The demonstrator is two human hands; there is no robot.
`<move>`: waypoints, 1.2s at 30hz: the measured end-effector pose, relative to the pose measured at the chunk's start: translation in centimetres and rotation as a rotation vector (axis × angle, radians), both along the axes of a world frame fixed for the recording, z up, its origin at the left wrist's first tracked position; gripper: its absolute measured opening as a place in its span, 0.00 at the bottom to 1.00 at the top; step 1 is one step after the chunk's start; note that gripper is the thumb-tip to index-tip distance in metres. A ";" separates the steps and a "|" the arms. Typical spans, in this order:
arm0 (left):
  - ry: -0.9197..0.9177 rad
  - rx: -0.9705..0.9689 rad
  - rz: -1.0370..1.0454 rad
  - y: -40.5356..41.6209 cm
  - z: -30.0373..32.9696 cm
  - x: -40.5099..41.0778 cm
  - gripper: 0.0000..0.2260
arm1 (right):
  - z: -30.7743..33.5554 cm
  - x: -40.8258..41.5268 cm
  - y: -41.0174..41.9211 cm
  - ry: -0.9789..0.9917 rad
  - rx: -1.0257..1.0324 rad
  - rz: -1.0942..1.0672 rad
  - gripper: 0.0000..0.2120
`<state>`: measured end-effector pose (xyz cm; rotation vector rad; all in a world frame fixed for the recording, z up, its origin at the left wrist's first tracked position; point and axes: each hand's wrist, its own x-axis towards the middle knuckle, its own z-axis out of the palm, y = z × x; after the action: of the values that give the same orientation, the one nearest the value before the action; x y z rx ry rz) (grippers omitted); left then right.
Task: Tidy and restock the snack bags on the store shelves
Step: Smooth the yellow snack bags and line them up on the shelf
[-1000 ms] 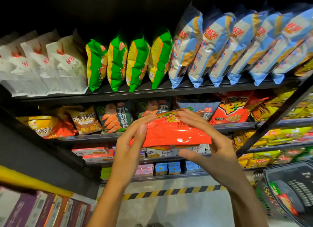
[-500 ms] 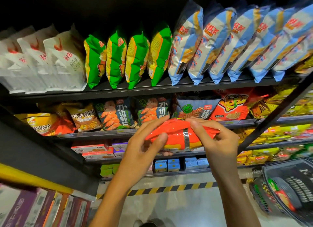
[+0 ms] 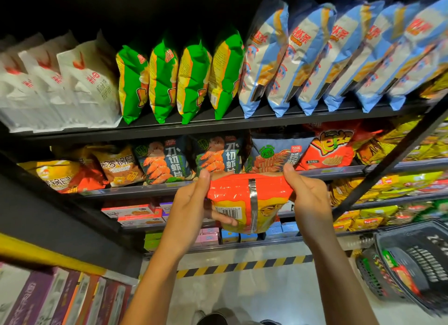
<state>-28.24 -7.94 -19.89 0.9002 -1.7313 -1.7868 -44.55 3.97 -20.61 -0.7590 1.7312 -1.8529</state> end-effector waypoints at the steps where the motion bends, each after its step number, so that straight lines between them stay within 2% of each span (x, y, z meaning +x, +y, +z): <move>1: -0.010 0.007 -0.009 -0.1 0.0 0.0 0.24 | -0.2 -0.1 -0.1 -0.013 -0.003 -0.002 0.29; 8: 0.001 -0.035 -0.014 -0.2 -0.2 -0.1 0.24 | -0.1 -0.1 0.0 -0.052 0.063 0.037 0.31; 10: 0.045 -0.067 -0.025 -0.4 -0.4 0.1 0.21 | -0.1 -0.3 0.1 -0.072 0.008 0.094 0.26; 13: 0.072 -0.226 -0.119 -0.5 -0.8 0.7 0.18 | -0.5 -0.7 0.5 -0.068 -0.036 0.181 0.18; 17: 0.065 -0.464 -0.157 -0.5 -1.1 0.7 0.20 | -0.1 -1.4 0.8 -0.190 0.026 0.240 0.20; 20: 0.096 -0.538 -0.158 -0.7 -0.9 0.7 0.19 | 0.3 -2.0 1.3 -0.119 0.102 0.289 0.18; 22: 0.096 -0.583 -0.176 -0.8 -0.5 0.7 0.20 | 1.1 -2.5 1.6 -0.063 0.127 0.291 0.20; 27: 0.110 -0.775 -0.246 0.0 1.6 -0.2 0.23 | 4.1 -4.0 1.5 0.053 0.065 0.331 0.23; 29: 0.170 -0.732 -0.244 0.2 2.7 -0.8 0.24 | 4.9 -5.0 1.4 0.154 0.014 0.314 0.28; 33: 0.337 -0.510 -0.174 -0.3 5.5 -2.5 0.39 | 7.5 -7.1 0.7 0.270 -0.163 0.252 0.34; 36: 0.340 -0.443 -0.114 -3.6 8.6 -5.2 0.39 | 10.5 -9.2 -1.2 0.359 -0.254 0.284 0.34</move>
<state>-33.47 -11.55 -11.27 0.3005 -1.8644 -1.4291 -53.70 2.81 -10.09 -1.4340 1.4988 -1.8369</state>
